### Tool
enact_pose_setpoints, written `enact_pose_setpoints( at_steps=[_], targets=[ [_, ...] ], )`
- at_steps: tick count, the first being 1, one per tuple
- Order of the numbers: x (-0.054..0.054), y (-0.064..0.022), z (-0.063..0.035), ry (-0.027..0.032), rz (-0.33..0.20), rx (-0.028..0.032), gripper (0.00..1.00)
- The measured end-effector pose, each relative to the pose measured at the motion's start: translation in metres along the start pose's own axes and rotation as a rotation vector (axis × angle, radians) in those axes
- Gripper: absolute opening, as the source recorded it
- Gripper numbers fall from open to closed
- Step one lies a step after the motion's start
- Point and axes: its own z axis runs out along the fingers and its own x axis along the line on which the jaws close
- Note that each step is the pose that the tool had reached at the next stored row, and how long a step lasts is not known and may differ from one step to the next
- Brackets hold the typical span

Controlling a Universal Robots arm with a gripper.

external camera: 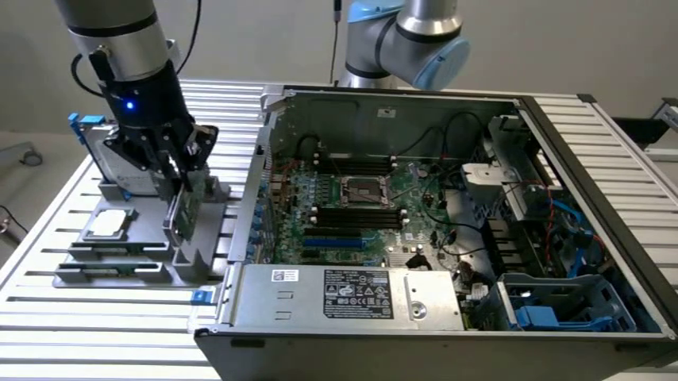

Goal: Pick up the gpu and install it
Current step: 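Pick up the gpu and move the gpu toward the slot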

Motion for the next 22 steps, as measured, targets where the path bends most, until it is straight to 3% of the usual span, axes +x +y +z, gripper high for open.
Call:
enact_pose_setpoints(
  at_steps=[7, 11, 17, 22],
  targets=[
    [-0.002, -0.0004, -0.0316, 0.0002, 0.0, 0.0, 0.26],
    [-0.009, -0.0009, -0.0497, 0.0028, 0.0, -0.0001, 0.26],
    [-0.03, -0.0022, -0.0766, 0.013, 0.0, -0.0007, 0.26],
    [-0.047, -0.0033, -0.0988, 0.0277, 0.0, -0.0014, 0.26]
  ],
)
